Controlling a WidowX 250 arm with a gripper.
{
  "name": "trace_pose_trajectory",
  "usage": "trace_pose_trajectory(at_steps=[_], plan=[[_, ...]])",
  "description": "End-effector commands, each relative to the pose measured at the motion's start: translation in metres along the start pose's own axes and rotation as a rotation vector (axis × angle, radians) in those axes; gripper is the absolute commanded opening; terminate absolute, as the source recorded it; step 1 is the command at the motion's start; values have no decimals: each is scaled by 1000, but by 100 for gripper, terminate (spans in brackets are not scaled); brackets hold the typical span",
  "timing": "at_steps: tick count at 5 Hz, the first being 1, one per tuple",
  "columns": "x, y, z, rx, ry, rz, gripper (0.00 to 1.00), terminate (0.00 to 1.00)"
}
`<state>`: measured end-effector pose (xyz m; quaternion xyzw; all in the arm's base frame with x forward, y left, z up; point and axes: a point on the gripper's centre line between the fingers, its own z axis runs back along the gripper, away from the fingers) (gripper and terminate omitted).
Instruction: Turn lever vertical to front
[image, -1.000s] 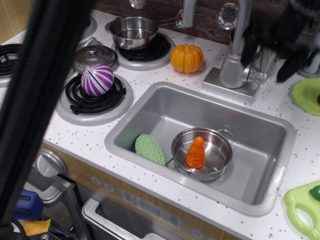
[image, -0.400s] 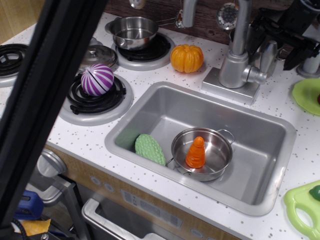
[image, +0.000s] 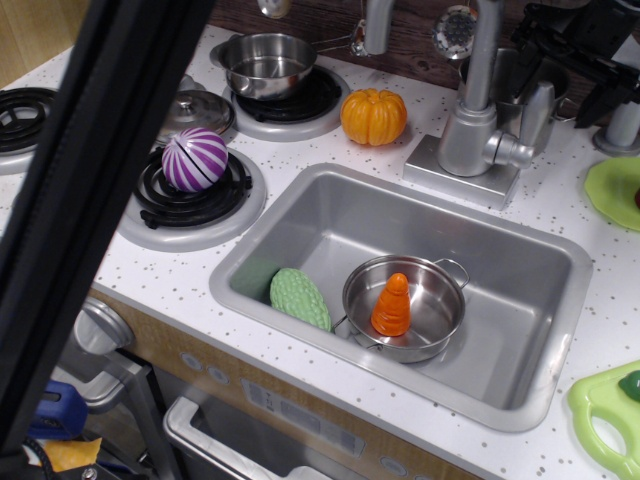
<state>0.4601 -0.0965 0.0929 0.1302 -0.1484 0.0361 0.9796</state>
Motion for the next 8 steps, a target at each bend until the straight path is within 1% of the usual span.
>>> trace_pose_trajectory(at_steps=[1, 2, 3, 4, 5, 6, 7, 8], plan=[[17, 11, 16, -35, -64, 27, 0, 0], [14, 10, 15, -51, -48, 48, 0, 0], [4, 5, 25, -54, 13, 100, 0, 0], [-8, -1, 32, -46, 68, 138, 100, 0], [-17, -3, 32, -86, 89, 181, 100, 0], [-28, -4, 31, -117, 108, 207, 0, 0], [-34, -4, 38, -123, 149, 206, 0, 0], [-39, -3, 38, -127, 184, 196, 0, 0]])
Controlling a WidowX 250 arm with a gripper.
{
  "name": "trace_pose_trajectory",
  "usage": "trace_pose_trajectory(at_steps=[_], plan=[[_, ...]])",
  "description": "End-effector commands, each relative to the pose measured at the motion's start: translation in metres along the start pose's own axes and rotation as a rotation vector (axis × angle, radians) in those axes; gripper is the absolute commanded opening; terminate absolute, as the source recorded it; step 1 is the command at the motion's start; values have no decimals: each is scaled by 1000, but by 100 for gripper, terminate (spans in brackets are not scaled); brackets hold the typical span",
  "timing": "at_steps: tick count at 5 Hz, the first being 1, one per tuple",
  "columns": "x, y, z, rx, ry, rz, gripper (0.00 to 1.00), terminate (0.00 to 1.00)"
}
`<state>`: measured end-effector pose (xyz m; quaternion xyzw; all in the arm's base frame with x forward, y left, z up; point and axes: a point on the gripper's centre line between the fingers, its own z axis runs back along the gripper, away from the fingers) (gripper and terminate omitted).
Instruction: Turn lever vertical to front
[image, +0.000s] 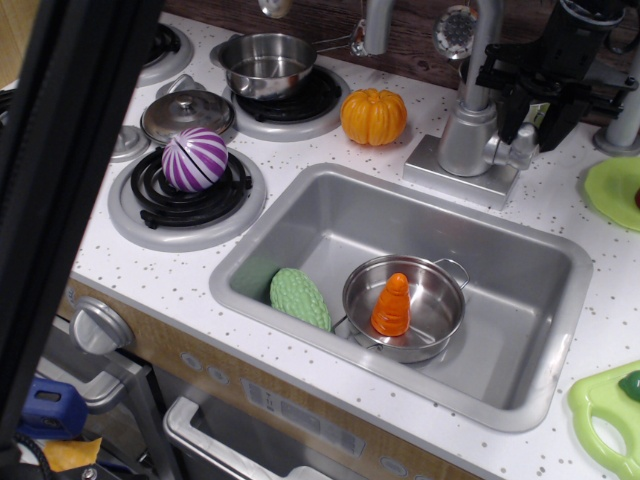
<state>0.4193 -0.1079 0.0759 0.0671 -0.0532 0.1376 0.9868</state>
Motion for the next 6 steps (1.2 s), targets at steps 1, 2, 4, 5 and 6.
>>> trace_pose_trajectory(at_steps=[1, 2, 4, 5, 6], plan=[[-13, 4, 34, -60, -23, 8, 0, 0], [-28, 5, 26, -53, -40, 7, 0, 0], [-42, 7, 0, -81, -109, 15, 0, 0], [-38, 11, -1, -69, -119, 9, 0, 0], [-31, 17, 22, 10, -112, -2, 0, 0]])
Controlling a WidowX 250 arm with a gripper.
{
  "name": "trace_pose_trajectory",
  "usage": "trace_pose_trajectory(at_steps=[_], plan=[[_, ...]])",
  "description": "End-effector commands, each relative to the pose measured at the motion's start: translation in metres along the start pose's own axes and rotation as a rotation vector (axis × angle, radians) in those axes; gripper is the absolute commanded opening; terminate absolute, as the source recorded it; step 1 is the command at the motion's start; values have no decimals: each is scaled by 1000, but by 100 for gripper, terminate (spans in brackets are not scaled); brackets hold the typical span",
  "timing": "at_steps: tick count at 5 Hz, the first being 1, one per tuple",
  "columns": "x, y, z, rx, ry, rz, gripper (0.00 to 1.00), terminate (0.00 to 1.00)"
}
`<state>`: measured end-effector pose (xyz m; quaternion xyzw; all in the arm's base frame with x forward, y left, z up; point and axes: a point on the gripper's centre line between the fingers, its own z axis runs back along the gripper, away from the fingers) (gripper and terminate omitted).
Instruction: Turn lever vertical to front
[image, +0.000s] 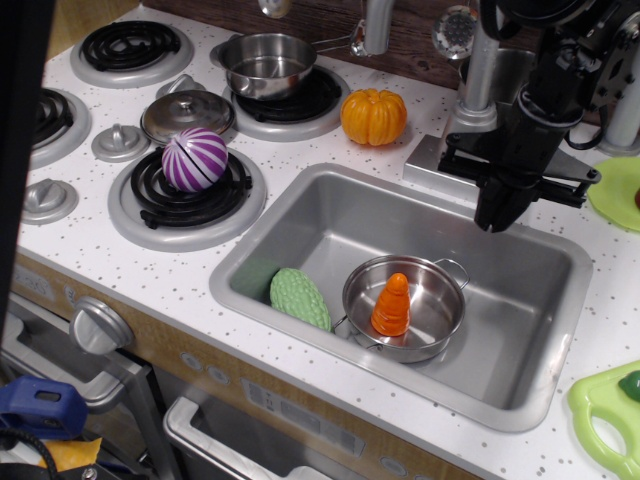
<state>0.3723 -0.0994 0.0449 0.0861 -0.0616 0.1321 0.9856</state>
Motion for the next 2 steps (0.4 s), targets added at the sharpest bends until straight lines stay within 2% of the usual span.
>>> trace_pose_trajectory(at_steps=[1, 2], plan=[[26, -1, 73, 33, -80, 4, 0, 0], [34, -4, 80, 79, -100, -13, 0, 100]])
